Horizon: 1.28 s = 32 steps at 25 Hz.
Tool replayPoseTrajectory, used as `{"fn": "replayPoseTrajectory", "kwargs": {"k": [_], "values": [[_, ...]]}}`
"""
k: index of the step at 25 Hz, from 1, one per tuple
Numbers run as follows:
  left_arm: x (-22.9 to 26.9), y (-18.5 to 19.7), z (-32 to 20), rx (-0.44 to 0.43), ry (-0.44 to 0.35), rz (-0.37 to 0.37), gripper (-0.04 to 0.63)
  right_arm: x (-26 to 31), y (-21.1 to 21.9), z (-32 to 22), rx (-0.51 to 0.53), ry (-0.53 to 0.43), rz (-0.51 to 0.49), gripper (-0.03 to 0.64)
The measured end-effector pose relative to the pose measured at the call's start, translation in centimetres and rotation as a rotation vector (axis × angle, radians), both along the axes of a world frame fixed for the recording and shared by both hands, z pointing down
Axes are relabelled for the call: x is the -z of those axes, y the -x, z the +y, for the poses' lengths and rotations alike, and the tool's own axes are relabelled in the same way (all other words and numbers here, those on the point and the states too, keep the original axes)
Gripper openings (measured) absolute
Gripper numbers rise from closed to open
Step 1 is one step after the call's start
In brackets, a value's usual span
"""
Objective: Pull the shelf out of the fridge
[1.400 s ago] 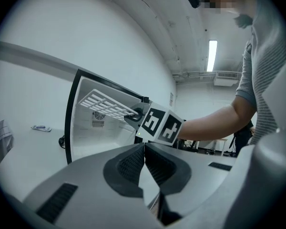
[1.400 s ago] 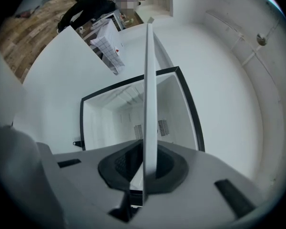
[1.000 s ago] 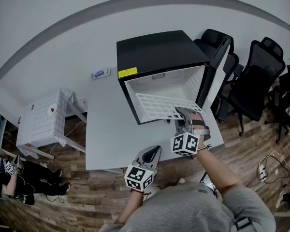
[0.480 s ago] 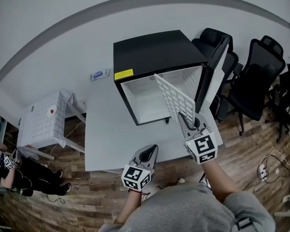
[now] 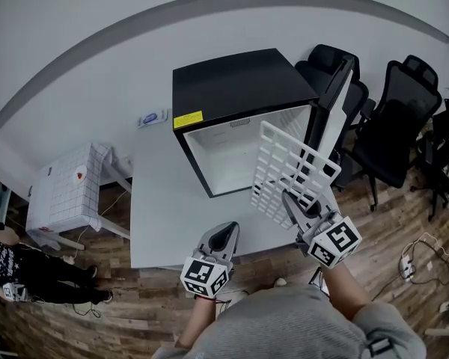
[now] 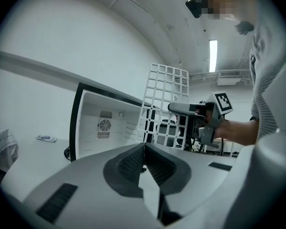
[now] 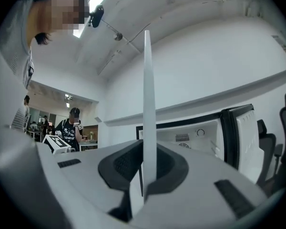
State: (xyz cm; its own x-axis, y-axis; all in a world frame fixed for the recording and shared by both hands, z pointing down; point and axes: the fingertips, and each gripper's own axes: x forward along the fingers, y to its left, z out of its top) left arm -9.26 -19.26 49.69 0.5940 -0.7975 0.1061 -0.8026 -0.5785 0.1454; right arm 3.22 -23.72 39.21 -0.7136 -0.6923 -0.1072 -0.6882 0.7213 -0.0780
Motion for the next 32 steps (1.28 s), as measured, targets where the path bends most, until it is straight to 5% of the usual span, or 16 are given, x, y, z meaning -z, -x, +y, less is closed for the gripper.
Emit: {"fn": "replayPoseTrajectory", "kwargs": {"k": [12, 32], "values": [[0.8, -1.2, -0.6, -0.028, -0.023, -0.025, 0.011, 0.6, -2.4, 1.3, 0.007, 0.022, -0.097, 0.028], [-0.1, -1.9, -1.4, -0.047, -0.007, -0.023, 0.011, 0.1, -2.6, 1.0, 0.004, 0.027, -0.088, 0.028]]}}
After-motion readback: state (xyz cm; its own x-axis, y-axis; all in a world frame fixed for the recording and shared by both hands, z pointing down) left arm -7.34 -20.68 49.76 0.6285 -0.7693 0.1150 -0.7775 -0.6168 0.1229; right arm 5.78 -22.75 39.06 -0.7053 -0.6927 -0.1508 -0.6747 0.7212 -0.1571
